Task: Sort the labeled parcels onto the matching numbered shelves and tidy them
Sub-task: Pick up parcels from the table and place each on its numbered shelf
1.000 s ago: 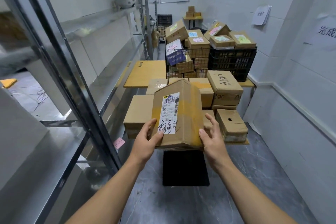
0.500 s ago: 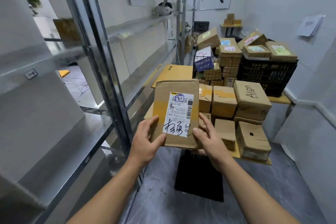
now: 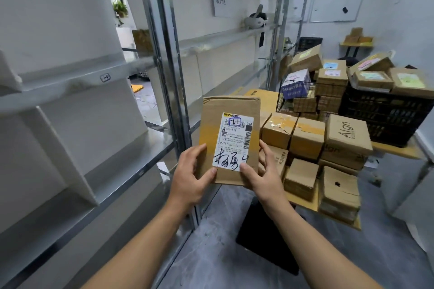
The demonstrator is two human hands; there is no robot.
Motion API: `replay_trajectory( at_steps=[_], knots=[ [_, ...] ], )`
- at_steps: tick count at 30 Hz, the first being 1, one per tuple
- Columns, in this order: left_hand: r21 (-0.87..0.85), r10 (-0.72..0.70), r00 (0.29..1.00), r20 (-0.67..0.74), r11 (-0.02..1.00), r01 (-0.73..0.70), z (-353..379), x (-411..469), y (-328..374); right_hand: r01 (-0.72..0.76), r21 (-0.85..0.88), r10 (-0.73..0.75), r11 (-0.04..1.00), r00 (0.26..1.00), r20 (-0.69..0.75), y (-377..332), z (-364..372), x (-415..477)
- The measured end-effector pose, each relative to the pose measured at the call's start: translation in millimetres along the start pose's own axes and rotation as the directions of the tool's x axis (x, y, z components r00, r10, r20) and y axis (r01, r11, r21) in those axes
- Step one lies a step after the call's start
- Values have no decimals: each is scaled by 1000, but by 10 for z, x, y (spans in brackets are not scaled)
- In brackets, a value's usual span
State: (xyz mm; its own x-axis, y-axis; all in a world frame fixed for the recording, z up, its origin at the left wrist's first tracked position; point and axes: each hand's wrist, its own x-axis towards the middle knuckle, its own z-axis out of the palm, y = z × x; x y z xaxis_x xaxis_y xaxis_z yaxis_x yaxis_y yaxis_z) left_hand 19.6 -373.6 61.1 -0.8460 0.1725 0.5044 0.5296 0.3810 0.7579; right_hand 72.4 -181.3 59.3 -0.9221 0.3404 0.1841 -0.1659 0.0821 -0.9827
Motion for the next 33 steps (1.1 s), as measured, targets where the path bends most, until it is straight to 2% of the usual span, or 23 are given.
replay_trajectory(
  at_steps=[12,23,25,28,33],
  knots=[
    [163,-25,995,-92,986,40,-300,-829,498,1,97,-11,995,994,111,-130,-29,-573],
    [337,-129,954,-271,915,219,-1242,-1722,718,-77,133,29,988,944,329,-200,574,-1223],
    [412,-146,939,-310,870,272,-1483,-1943,683,-87,136,31,987,928,372,-243,734,-1368],
    [556,-182,918,-352,748,362,-1853,-2303,683,-98,155,21,983,899,437,-304,984,-1584],
    [735,-248,869,-429,464,495,-2638,-3087,861,-117,220,-22,968,839,544,-530,1569,-2189]
  ],
)
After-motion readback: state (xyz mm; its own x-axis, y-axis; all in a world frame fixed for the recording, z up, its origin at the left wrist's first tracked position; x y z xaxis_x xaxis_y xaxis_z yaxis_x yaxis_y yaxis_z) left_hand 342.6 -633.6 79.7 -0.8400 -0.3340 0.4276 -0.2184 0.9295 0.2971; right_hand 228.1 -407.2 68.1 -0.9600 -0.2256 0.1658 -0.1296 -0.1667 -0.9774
